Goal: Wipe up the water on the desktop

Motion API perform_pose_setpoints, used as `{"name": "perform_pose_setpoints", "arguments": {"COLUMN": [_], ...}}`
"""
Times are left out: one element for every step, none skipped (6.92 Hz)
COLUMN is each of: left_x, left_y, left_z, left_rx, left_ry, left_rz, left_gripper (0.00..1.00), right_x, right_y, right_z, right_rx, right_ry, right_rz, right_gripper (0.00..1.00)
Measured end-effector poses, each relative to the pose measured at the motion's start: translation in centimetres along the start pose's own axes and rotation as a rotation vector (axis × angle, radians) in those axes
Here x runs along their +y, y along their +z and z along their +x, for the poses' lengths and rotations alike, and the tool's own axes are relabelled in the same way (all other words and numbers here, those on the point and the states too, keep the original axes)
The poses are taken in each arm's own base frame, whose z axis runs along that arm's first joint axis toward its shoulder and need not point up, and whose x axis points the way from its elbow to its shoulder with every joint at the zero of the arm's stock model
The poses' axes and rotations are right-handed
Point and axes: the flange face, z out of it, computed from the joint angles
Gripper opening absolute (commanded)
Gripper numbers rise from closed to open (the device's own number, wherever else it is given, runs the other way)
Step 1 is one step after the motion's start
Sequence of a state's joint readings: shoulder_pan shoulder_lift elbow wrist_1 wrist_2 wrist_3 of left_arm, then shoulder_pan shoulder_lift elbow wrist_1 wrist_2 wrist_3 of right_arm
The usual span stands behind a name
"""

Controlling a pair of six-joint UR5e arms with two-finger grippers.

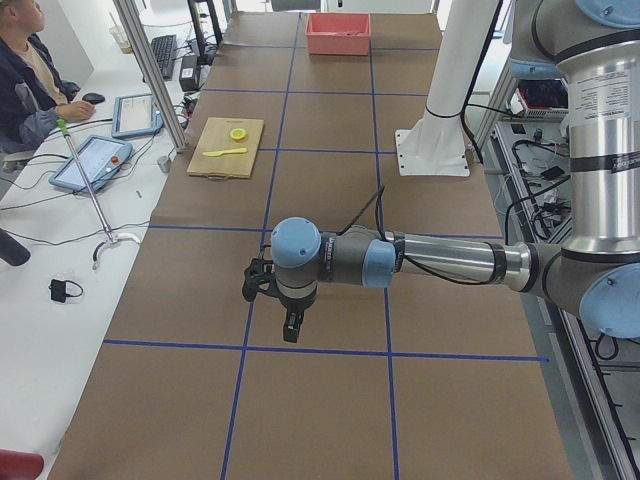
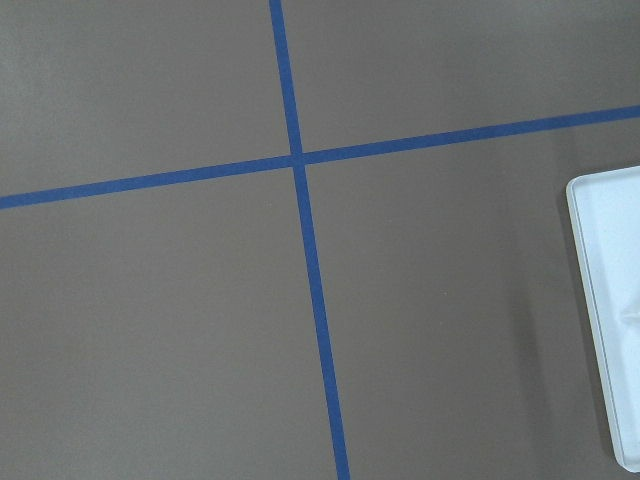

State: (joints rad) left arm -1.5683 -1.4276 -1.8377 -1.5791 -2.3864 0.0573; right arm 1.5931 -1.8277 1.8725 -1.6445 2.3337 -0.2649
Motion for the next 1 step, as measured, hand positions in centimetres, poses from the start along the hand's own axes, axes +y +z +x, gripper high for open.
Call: {"name": "perform_pose_setpoints", "arguments": {"left_x": [-0.28], "left_y": [-0.18], "left_z": [-0.11], "left_rx": [-0.002], "left_ry": [-0.016], "left_rz": [0.005], "left_gripper": [0.98], "right_x": [0.28], "right_y": [-0.41], "right_z": [0.34], "right_rx": [0.002], "right_ry": [0.007], "right_rz": [0.012], "right_gripper": [1.0]}}
